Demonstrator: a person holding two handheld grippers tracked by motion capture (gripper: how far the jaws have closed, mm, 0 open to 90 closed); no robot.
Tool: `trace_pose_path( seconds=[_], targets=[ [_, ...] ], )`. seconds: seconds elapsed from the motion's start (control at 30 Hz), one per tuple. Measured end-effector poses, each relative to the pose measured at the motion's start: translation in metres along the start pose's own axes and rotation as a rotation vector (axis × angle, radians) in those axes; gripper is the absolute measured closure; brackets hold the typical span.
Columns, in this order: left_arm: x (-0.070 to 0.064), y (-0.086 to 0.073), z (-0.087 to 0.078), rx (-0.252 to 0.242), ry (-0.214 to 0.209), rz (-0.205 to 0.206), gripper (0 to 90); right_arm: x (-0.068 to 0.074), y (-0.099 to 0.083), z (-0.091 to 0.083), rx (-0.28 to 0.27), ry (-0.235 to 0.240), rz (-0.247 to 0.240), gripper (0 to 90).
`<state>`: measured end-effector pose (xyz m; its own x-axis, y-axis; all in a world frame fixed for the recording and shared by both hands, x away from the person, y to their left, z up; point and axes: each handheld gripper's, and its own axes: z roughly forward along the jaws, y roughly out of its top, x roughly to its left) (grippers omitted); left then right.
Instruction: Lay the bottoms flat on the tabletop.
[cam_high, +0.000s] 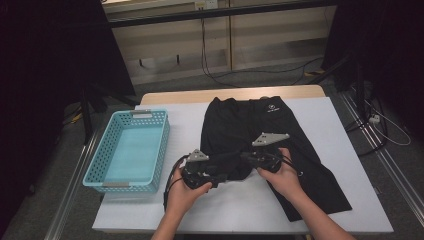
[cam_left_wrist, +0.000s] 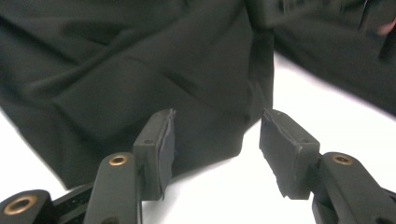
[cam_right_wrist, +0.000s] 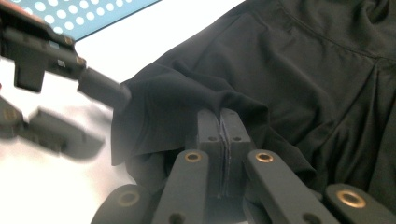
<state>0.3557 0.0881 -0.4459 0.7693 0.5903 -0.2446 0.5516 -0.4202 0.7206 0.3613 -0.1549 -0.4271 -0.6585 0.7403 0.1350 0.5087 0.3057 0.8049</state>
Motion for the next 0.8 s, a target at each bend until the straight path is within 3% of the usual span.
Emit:
trace_pose_path(
  seconds=[0.23, 0.3, 0.4, 0.47, 0.53, 0.67, 0.8],
  targets=[
    [-0.001, -0.005, 0.008, 0.017, 0.016, 0.048, 50.1, -0.001, -0.001, -0.002, 0.000, -0.012, 0.005, 88.4],
    [-0.004, -0.005, 0.009, 0.020, 0.011, 0.054, 55.9, -0.001, -0.001, -0.002, 0.001, -0.013, 0.007, 88.5],
    [-0.007, -0.004, 0.009, 0.045, 0.023, 0.094, 67.5, -0.002, -0.003, -0.003, 0.003, -0.017, 0.009, 88.5],
    [-0.008, -0.004, 0.007, 0.071, 0.013, 0.038, 78.5, -0.003, -0.003, -0.004, 0.000, -0.019, 0.012, 88.5],
    [-0.007, -0.002, 0.005, 0.089, 0.031, 0.067, 82.9, -0.003, -0.004, -0.005, 0.001, -0.020, 0.012, 88.5],
    [-0.005, 0.001, -0.003, 0.076, 0.020, 0.044, 90.0, -0.004, -0.006, -0.008, -0.001, -0.024, 0.011, 88.6],
    [-0.005, 0.004, -0.007, 0.062, 0.005, 0.029, 90.0, -0.006, -0.007, -0.011, 0.000, -0.027, 0.006, 88.7]
  ],
)
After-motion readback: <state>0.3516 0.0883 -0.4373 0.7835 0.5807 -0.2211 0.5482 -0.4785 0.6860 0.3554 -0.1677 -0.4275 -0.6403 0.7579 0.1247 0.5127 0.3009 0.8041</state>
